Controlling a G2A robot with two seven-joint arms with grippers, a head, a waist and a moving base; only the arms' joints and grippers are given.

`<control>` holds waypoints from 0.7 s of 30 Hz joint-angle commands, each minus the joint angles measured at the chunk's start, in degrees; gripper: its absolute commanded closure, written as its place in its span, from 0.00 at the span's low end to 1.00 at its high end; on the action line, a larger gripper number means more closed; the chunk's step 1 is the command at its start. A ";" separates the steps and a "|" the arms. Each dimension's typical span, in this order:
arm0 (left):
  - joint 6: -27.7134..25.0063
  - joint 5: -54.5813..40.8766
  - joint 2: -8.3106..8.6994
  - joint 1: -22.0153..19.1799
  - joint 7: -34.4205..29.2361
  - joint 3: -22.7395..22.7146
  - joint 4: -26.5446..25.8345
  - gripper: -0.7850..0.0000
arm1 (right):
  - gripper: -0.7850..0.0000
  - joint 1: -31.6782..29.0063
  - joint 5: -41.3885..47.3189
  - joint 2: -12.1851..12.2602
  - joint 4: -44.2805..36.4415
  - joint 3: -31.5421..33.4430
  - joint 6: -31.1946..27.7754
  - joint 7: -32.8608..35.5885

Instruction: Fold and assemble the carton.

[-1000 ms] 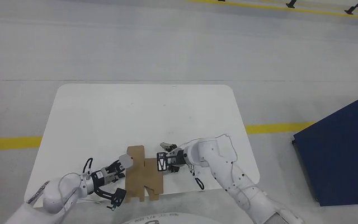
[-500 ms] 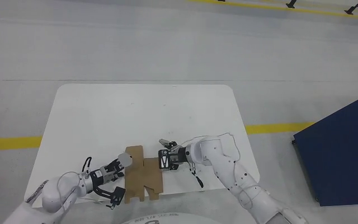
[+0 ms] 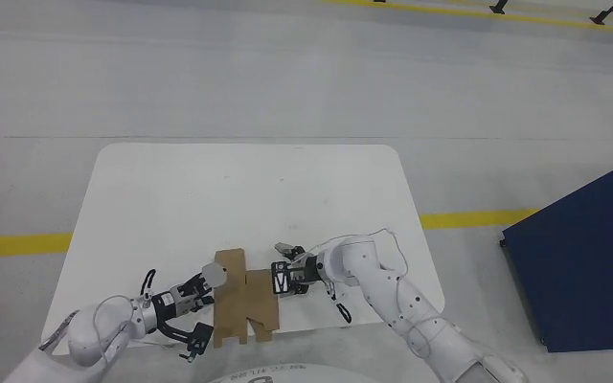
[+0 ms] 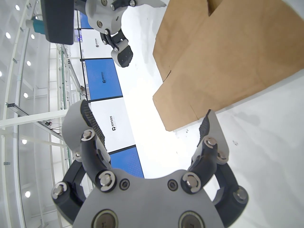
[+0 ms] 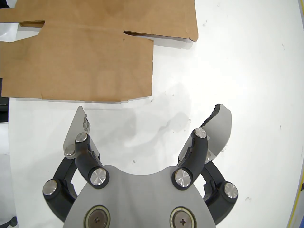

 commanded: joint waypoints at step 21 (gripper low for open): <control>-1.08 0.40 -0.58 -2.89 -2.73 3.82 2.19 0.00 | 0.00 2.45 -1.22 0.11 1.63 -4.12 4.46 -10.71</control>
